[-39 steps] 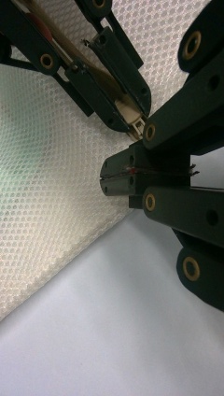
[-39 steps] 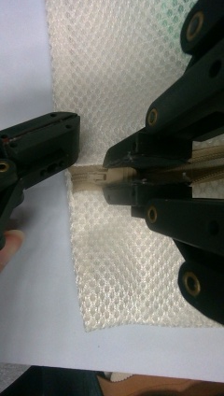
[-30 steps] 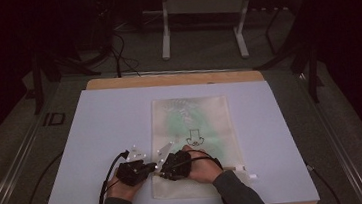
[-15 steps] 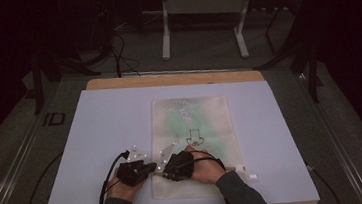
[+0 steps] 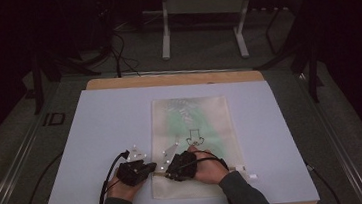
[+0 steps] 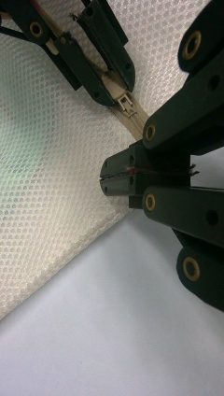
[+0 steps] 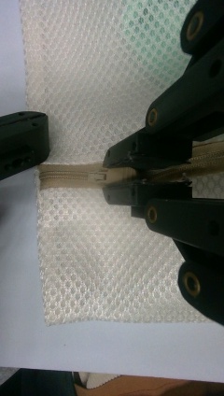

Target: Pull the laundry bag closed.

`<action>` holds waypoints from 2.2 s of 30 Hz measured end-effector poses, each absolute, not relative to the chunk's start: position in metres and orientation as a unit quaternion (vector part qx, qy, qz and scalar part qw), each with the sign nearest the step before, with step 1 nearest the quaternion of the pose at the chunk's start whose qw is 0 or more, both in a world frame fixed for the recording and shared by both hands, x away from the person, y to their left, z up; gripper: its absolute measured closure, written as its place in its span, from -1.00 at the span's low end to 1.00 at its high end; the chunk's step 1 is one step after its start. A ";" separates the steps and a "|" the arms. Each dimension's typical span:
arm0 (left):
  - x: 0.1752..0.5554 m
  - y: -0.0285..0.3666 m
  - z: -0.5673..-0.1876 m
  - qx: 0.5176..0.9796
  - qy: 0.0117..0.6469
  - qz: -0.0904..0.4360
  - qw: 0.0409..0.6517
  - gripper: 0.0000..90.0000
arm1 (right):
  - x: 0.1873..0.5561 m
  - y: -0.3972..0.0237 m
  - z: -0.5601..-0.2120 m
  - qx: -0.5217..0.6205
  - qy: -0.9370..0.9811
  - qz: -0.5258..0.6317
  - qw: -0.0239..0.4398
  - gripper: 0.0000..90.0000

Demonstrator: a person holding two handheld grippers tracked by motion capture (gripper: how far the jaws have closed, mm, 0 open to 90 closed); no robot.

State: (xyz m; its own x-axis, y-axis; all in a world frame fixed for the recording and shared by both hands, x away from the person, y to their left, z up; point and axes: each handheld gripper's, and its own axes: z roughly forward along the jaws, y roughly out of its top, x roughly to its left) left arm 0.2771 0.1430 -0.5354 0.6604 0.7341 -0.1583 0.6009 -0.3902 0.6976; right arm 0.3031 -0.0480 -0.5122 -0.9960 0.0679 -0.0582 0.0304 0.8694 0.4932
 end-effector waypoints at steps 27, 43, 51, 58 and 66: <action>0.277 0.142 -0.535 0.831 0.403 0.091 0.373 0.99 | 0.300 -0.057 -0.510 0.031 0.969 0.240 0.039 0.83; 0.277 0.142 -0.535 0.831 0.403 0.092 0.372 0.99 | 0.300 -0.068 -0.509 0.036 0.971 0.233 0.036 0.83; 0.276 0.142 -0.534 0.832 0.401 0.093 0.370 0.99 | 0.301 -0.072 -0.508 0.035 0.972 0.231 0.035 0.83; 0.276 0.142 -0.534 0.833 0.401 0.094 0.369 0.99 | 0.301 -0.075 -0.508 0.037 0.972 0.229 0.034 0.83; 0.276 0.142 -0.534 0.834 0.400 0.095 0.368 0.99 | 0.301 -0.078 -0.507 0.035 0.973 0.225 0.034 0.83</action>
